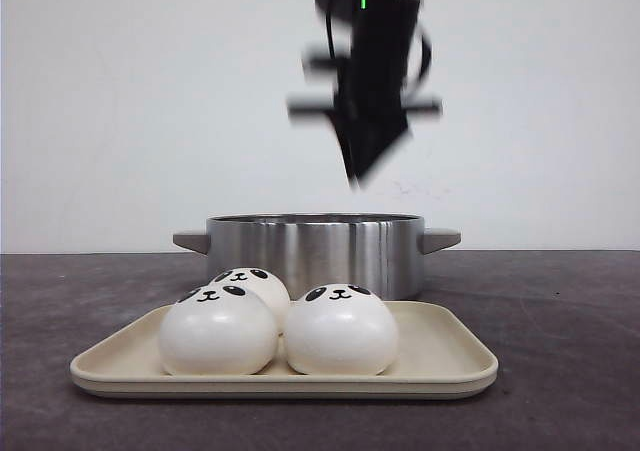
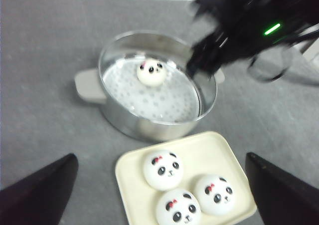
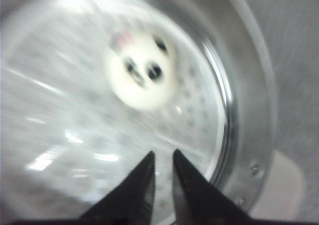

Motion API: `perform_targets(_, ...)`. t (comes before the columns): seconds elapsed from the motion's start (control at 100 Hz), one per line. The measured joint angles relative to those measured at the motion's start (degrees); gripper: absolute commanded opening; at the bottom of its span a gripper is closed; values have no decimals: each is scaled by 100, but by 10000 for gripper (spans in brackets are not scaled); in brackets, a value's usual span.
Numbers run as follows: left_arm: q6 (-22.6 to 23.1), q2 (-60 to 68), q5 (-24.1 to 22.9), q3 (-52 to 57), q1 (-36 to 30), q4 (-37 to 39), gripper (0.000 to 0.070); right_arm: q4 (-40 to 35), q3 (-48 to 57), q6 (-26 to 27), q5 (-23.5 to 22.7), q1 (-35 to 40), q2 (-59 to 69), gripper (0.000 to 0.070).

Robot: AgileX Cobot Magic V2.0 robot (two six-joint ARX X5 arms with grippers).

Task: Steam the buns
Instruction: 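Open the right gripper and raise it out of the pot, then lower the left gripper onto the other rear panda bun and close it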

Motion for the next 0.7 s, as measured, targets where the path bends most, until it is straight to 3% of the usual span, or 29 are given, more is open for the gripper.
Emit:
perform_targets(0.22,-219,977,450,0,-256,-87,700,186,90,-96,297,728,-1908,16)
perform_targets(0.51,-293,2435,485,0,-793,-52,700,-59,90,-304,575,1373,-3685,16)
perform_targets(0.7,-295,3342,490,0,-1130,437,700,-118,90,-304,584,1438,-4258,16)
